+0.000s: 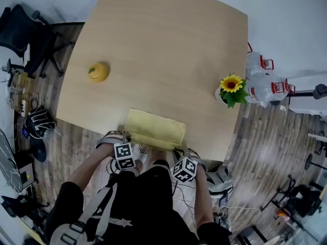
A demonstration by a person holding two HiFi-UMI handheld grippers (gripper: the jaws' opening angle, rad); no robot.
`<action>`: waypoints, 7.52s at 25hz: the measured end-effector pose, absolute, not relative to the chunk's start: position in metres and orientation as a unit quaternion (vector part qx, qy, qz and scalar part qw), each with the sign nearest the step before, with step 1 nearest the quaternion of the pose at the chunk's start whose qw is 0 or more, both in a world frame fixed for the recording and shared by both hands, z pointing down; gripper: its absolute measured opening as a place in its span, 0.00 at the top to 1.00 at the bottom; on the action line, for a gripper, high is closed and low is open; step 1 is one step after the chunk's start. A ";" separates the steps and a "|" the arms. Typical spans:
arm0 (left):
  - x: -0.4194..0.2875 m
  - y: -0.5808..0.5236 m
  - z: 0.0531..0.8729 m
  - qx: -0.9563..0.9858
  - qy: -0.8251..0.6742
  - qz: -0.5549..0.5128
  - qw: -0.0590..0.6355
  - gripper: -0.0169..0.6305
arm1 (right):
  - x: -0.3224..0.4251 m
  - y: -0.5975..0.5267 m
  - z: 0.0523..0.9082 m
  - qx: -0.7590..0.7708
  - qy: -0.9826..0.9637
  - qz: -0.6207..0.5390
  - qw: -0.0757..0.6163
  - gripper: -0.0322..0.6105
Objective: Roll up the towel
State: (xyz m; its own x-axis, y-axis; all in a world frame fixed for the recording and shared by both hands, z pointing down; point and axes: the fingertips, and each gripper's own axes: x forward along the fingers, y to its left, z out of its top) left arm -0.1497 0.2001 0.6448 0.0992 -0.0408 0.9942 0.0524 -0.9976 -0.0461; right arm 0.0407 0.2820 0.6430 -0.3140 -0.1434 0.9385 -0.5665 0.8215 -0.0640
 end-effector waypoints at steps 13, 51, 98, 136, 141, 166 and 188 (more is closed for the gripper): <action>-0.145 0.183 0.636 -0.744 0.004 -0.667 0.036 0.90 | 0.046 0.262 0.632 0.234 -0.790 0.209 0.527 0.90; -0.129 0.140 0.652 -0.745 -0.033 -0.667 0.006 0.89 | 0.061 0.215 0.648 0.232 -0.793 0.231 0.515 0.90; -0.138 0.163 0.645 -0.755 0.041 -0.653 0.039 0.76 | 0.049 0.246 0.645 0.274 -0.788 0.162 0.527 0.77; -0.148 0.195 0.646 -0.742 0.012 -0.667 0.072 0.92 | 0.047 0.280 0.645 0.254 -0.779 0.155 0.552 0.91; -0.145 0.192 0.639 -0.741 0.018 -0.667 0.073 0.92 | 0.046 0.277 0.637 0.257 -0.780 0.162 0.547 0.91; -0.130 0.160 0.632 -0.740 0.027 -0.669 0.063 0.91 | 0.063 0.241 0.630 0.267 -0.781 0.173 0.537 0.91; -0.121 0.142 0.648 -0.734 0.001 -0.678 0.029 0.91 | 0.072 0.219 0.647 0.261 -0.785 0.182 0.531 0.91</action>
